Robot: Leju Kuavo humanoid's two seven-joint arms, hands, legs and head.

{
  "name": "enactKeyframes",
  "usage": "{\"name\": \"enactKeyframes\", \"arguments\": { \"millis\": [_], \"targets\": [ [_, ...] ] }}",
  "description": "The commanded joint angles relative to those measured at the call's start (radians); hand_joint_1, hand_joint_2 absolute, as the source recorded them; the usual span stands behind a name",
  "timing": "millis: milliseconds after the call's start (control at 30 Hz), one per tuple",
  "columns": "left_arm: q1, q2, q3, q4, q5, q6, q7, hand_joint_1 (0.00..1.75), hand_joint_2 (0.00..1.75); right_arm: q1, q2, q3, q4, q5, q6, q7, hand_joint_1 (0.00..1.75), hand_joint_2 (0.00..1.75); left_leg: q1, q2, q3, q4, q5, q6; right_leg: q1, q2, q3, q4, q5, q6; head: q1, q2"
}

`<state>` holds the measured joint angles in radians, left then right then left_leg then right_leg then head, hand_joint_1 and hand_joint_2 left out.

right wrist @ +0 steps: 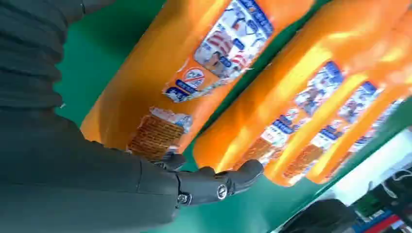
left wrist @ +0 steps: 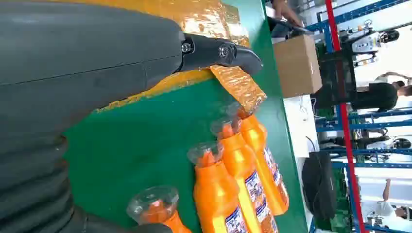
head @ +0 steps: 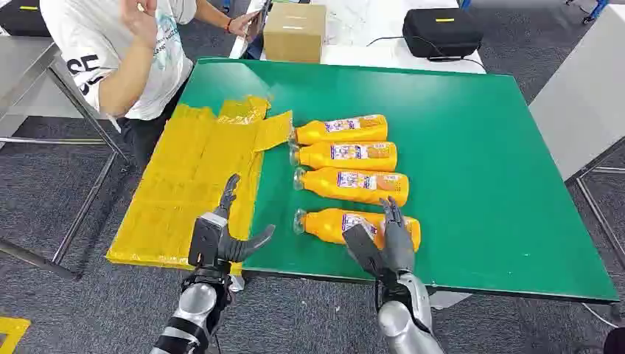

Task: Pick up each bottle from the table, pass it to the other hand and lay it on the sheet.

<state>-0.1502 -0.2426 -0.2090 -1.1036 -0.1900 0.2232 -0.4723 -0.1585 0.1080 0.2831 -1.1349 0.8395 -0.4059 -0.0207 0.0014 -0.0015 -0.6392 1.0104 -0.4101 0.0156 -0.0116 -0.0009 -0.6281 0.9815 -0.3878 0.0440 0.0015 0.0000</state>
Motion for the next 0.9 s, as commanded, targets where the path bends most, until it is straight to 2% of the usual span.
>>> {"name": "enactKeyframes", "arguments": {
  "millis": [33, 100, 233, 300, 333, 400, 433, 567, 633, 667, 700, 733, 767, 900],
  "targets": [
    [-0.02, 0.0, 0.045, 0.033, 0.011, -0.026, 0.011, 0.0, 1.75, -0.033, -0.048, 0.01, 0.069, 0.169, -0.007, 0.113, 0.0, 1.75, 0.001, 0.0, 0.007, -0.001, -0.002, -0.001, 0.001, 0.0, 0.007, -0.001, -0.002, -0.001, 0.0, 0.0],
    [-0.02, -0.004, 0.051, 0.036, 0.012, -0.039, 0.014, 0.0, 1.75, -0.039, -0.045, 0.002, 0.074, 0.201, 0.004, 0.124, 0.0, 1.75, 0.0, 0.0, 0.003, -0.001, -0.001, -0.001, 0.001, 0.0, 0.003, -0.001, -0.001, -0.001, 0.0, 0.0],
    [-0.024, -0.007, 0.052, 0.043, 0.013, -0.05, 0.015, 0.0, 1.75, -0.056, -0.047, 0.007, 0.093, 0.225, 0.021, 0.133, 0.0, 1.75, 0.0, 0.0, 0.007, -0.001, -0.002, -0.001, 0.0, 0.0, 0.007, 0.0, -0.002, -0.001, 0.0, 0.0],
    [-0.026, -0.007, 0.052, 0.046, 0.013, -0.055, 0.015, 0.0, 1.75, -0.072, -0.052, 0.02, 0.122, 0.238, 0.06, 0.146, 0.0, 1.75, 0.0, 0.0, 0.003, -0.001, -0.001, -0.001, 0.0, 0.0, 0.003, -0.001, -0.001, -0.001, 0.0, 0.0],
    [-0.027, -0.007, 0.054, 0.049, 0.015, -0.058, 0.017, 0.0, 1.75, -0.082, -0.056, 0.03, 0.139, 0.244, 0.087, 0.154, 0.0, 1.75, 0.001, 0.0, 0.007, -0.001, -0.002, -0.001, 0.001, 0.0, 0.007, -0.001, -0.002, -0.002, 0.0, 0.0],
    [-0.028, -0.008, 0.057, 0.051, 0.021, -0.062, 0.021, 0.0, 1.75, -0.089, -0.06, 0.039, 0.151, 0.254, 0.102, 0.165, 0.0, 1.75, 0.0, 0.0, 0.003, -0.001, -0.001, 0.0, 0.0, 0.001, 0.003, -0.001, 0.0, -0.001, 0.0, 0.0],
    [-0.029, -0.007, 0.059, 0.053, 0.025, -0.065, 0.022, 0.0, 1.75, -0.096, -0.06, 0.042, 0.163, 0.255, 0.112, 0.166, 0.0, 1.75, 0.001, 0.0, 0.007, -0.001, -0.002, -0.001, 0.001, 0.001, 0.007, -0.001, -0.002, -0.002, 0.001, 0.0],
    [-0.035, -0.011, 0.076, 0.066, 0.038, -0.095, 0.024, 0.0, 1.75, -0.142, -0.082, 0.09, 0.238, 0.279, 0.211, 0.209, 0.0, 1.75, 0.0, 0.0, 0.006, -0.001, -0.001, -0.001, 0.0, 0.0, 0.006, -0.001, -0.001, -0.001, 0.0, 0.0],
    [-0.042, -0.011, 0.082, 0.077, 0.045, -0.11, 0.024, 0.0, 1.75, -0.176, -0.09, 0.111, 0.286, 0.267, 0.264, 0.205, 0.0, 1.75, 0.001, 0.001, 0.008, -0.001, -0.002, -0.001, 0.001, 0.001, 0.008, -0.002, -0.001, -0.001, 0.0, 0.0],
    [-0.046, -0.011, 0.085, 0.083, 0.052, -0.123, 0.022, 0.0, 1.75, -0.189, -0.089, 0.111, 0.303, 0.25, 0.284, 0.198, 0.0, 1.75, 0.0, 0.0, 0.004, -0.001, 0.0, 0.0, 0.0, 0.0, 0.004, -0.002, 0.0, -0.001, 0.0, 0.0],
    [-0.05, -0.011, 0.088, 0.089, 0.054, -0.128, 0.021, 0.0, 1.75, -0.204, -0.091, 0.127, 0.328, 0.247, 0.288, 0.197, 0.05, 1.75, 0.001, 0.0, 0.005, -0.001, -0.001, 0.0, 0.001, 0.0, 0.005, -0.002, 0.0, -0.001, 0.0, 0.0],
    [-0.052, -0.011, 0.09, 0.092, 0.054, -0.13, 0.021, 0.0, 1.75, -0.216, -0.091, 0.131, 0.341, 0.241, 0.301, 0.196, 0.42, 1.75, 0.001, 0.0, 0.009, -0.002, -0.002, -0.001, 0.001, 0.0, 0.009, -0.002, -0.001, -0.001, 0.0, 0.0],
    [-0.058, -0.009, 0.091, 0.1, 0.059, -0.142, 0.018, 0.0, 1.75, -0.233, -0.089, 0.135, 0.362, 0.21, 0.322, 0.172, 1.71, 1.75, 0.001, 0.0, 0.008, -0.001, -0.001, -0.001, 0.001, 0.0, 0.007, -0.002, -0.001, -0.001, 0.0, 0.0],
    [-0.072, -0.008, 0.098, 0.122, 0.073, -0.164, 0.013, 0.0, 1.75, -0.272, -0.092, 0.163, 0.412, 0.179, 0.346, 0.156, 1.75, 1.75, 0.001, 0.0, 0.012, -0.002, -0.001, -0.001, 0.001, 0.0, 0.012, -0.002, 0.0, -0.002, 0.0, 0.0]
  ]
}}
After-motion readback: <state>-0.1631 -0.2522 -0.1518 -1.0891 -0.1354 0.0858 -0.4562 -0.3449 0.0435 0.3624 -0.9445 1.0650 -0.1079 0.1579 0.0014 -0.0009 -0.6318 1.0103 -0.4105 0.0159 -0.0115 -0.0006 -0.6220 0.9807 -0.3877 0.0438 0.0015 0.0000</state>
